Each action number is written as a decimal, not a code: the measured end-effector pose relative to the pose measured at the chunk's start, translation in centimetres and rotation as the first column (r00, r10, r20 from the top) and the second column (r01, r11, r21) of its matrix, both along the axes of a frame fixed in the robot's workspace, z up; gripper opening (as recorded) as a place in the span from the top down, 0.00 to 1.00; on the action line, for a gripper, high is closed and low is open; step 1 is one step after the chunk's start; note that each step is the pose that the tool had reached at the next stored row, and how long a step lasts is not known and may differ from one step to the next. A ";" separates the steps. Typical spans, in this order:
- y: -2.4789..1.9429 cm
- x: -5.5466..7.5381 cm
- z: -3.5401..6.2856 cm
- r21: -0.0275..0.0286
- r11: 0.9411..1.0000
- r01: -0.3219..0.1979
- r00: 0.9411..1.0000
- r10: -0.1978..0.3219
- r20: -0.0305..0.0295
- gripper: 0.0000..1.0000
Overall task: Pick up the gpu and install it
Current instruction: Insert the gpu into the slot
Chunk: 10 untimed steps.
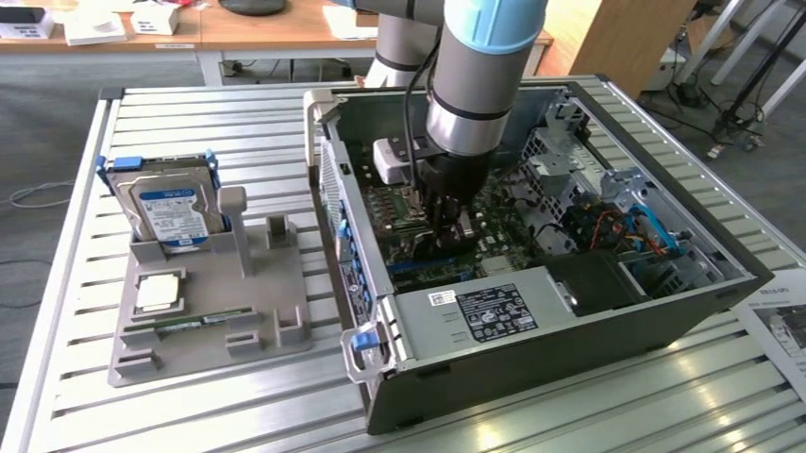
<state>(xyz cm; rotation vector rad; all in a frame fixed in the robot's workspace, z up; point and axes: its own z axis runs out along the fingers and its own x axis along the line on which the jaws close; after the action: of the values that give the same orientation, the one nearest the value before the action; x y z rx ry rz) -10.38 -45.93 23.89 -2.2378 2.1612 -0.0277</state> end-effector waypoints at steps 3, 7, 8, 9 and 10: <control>0.00 0.0 -0.01 0.000 1.000 0.000 1.000 0.000 0.002 0.73; 0.00 0.0 -0.01 0.000 1.000 0.000 1.000 0.000 0.003 0.73; 0.00 0.0 -0.01 0.000 1.000 0.000 1.000 0.000 0.003 0.73; 0.00 0.0 -0.01 0.000 1.000 0.000 1.000 0.000 0.003 0.73; 0.00 0.0 -0.01 0.000 1.000 0.000 1.000 0.000 0.002 0.73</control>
<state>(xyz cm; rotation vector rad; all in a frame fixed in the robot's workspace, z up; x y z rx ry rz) -10.40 -45.93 23.88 -2.2365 2.1598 -0.0303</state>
